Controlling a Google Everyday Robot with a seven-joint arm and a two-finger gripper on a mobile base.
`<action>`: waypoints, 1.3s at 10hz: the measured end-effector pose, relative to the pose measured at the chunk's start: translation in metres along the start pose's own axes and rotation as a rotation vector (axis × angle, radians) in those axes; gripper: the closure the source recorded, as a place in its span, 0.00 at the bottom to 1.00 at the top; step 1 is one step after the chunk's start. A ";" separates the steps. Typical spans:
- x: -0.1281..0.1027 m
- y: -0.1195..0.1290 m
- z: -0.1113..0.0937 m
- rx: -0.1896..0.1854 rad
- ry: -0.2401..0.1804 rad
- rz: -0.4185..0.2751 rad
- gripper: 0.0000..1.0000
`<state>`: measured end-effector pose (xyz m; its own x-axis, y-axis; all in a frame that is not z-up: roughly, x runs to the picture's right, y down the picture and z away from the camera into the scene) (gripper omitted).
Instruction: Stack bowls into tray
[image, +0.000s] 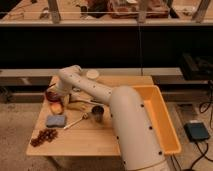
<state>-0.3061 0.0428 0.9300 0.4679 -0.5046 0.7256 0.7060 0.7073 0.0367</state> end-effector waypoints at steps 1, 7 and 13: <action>0.005 0.003 0.002 0.003 0.002 0.019 0.36; 0.019 0.007 0.001 0.014 0.016 0.059 0.71; 0.020 0.010 -0.004 0.009 0.029 0.048 1.00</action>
<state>-0.2879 0.0375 0.9420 0.5158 -0.4842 0.7067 0.6781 0.7349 0.0085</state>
